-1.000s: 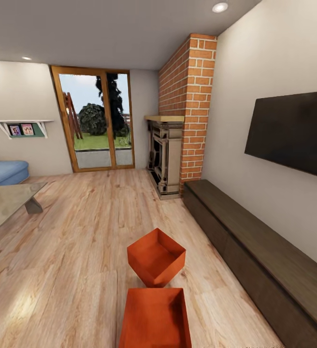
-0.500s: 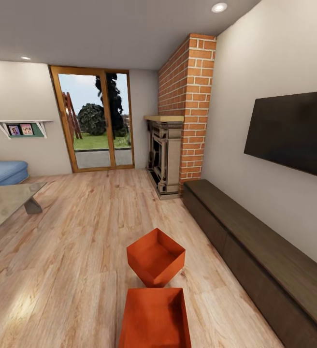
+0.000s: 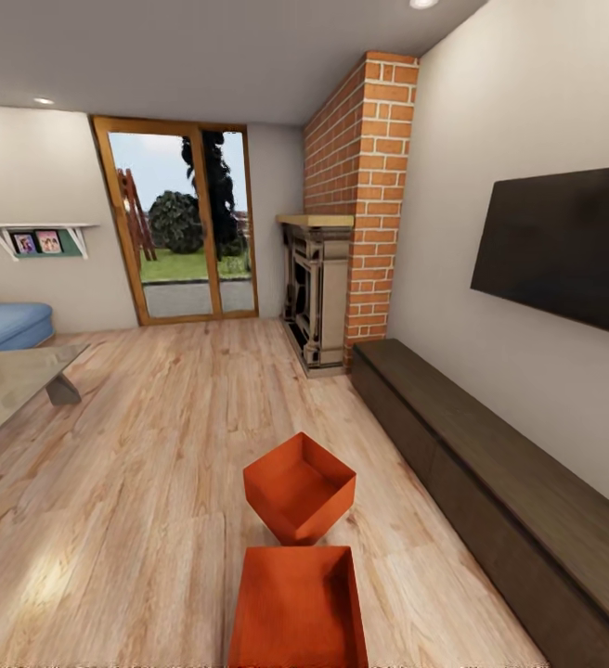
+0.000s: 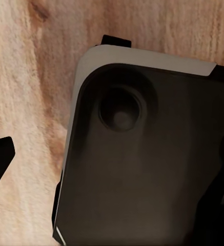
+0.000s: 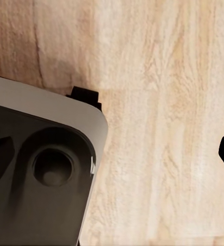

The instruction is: Move the two storage containers from the living room to the garage. In the garage, place one container on the floor and stack the other container on top of it (either order is fine).

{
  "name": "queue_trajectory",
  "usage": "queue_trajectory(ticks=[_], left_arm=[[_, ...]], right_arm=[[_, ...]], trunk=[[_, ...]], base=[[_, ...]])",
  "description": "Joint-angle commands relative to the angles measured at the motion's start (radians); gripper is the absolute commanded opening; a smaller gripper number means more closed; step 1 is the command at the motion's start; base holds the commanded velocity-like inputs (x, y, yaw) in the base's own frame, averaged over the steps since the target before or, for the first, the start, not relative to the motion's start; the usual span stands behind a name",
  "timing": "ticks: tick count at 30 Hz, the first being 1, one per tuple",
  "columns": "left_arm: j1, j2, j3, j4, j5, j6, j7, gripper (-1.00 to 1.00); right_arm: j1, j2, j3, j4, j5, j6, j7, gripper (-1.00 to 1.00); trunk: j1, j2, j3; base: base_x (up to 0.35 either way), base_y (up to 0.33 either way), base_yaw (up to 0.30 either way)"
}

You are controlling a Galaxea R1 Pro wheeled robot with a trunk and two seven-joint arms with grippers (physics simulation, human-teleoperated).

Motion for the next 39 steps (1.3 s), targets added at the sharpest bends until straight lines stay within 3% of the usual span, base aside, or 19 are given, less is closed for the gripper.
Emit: queue_trajectory(ticks=[1,39], left_arm=[[0.0,0.0,0.0,-0.002,0.007,0.006,0.001,1.0],[0.0,0.0,-0.001,-0.002,0.005,0.006,0.001,1.0]], right_arm=[[-0.001,0.0,0.009,0.003,-0.008,-0.006,-0.001,1.0],[-0.001,0.002,0.015,0.003,0.001,0.006,0.004,1.0]], trunk=[[0.0,-0.001,-0.003],[0.0,-0.001,-0.063]], base=[[0.0,0.0,0.0],[0.0,0.0,0.059]])
